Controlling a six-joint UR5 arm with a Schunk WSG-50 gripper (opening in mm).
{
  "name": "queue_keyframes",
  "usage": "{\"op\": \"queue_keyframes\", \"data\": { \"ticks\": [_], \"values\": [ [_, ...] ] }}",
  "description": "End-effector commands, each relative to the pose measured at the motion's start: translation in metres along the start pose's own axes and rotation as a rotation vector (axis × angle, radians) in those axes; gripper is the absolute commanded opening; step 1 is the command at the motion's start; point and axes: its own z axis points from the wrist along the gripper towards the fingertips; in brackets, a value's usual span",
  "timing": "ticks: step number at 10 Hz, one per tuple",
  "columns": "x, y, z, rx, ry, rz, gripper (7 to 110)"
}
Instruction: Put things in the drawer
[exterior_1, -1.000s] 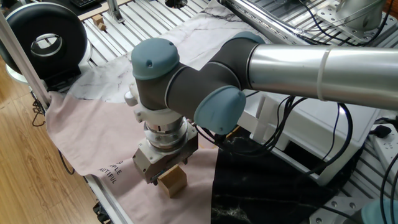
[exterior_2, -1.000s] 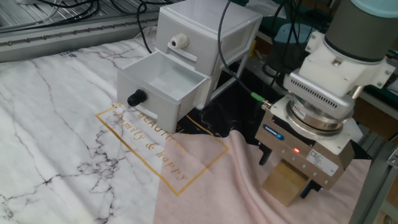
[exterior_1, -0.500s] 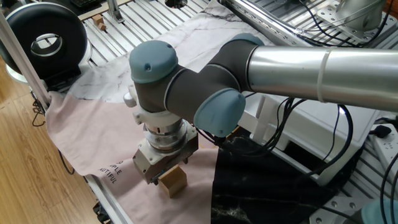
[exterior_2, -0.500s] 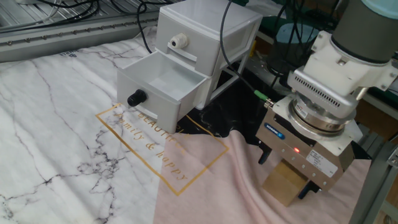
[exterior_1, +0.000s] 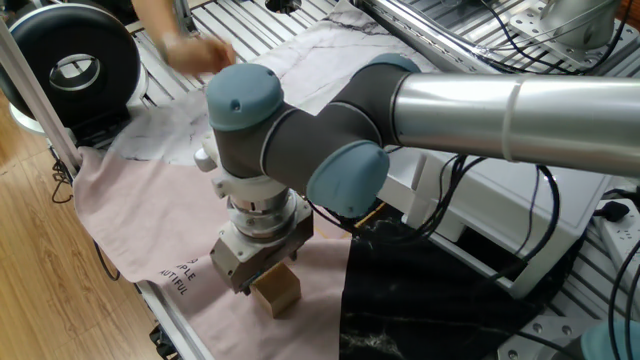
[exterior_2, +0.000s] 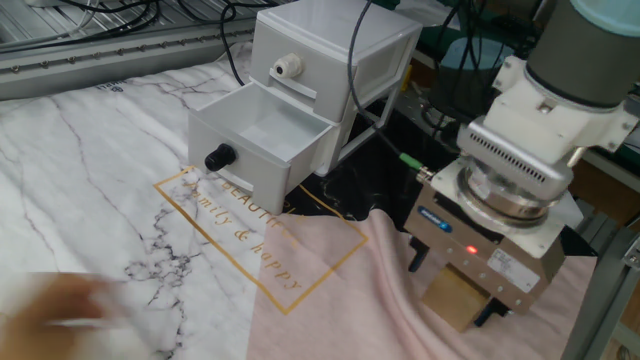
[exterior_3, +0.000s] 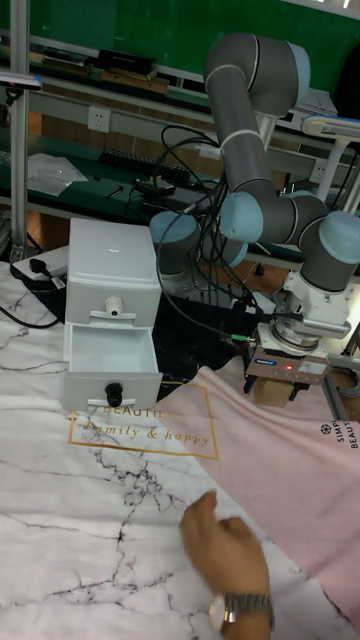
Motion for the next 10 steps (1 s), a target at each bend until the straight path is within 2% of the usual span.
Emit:
{"op": "queue_keyframes", "data": {
  "ticks": [1, 2, 4, 5, 6, 7, 8, 9, 10],
  "values": [
    [0.011, 0.004, -0.004, -0.024, 0.074, -0.036, 7],
    [0.029, 0.023, -0.013, -0.045, 0.117, -0.05, 7],
    [0.046, 0.034, -0.038, -0.031, 0.141, -0.077, 7],
    [0.038, 0.026, -0.041, -0.007, 0.096, -0.109, 7],
    [0.016, 0.018, -0.039, 0.022, 0.017, -0.109, 7],
    [-0.012, -0.003, -0.039, 0.088, -0.075, -0.101, 7],
    [-0.017, 0.007, -0.039, 0.053, -0.106, -0.123, 7],
    [-0.018, 0.007, -0.042, 0.074, -0.133, -0.165, 7],
    [-0.022, 0.022, -0.043, 0.027, -0.177, -0.172, 7]
  ]
}}
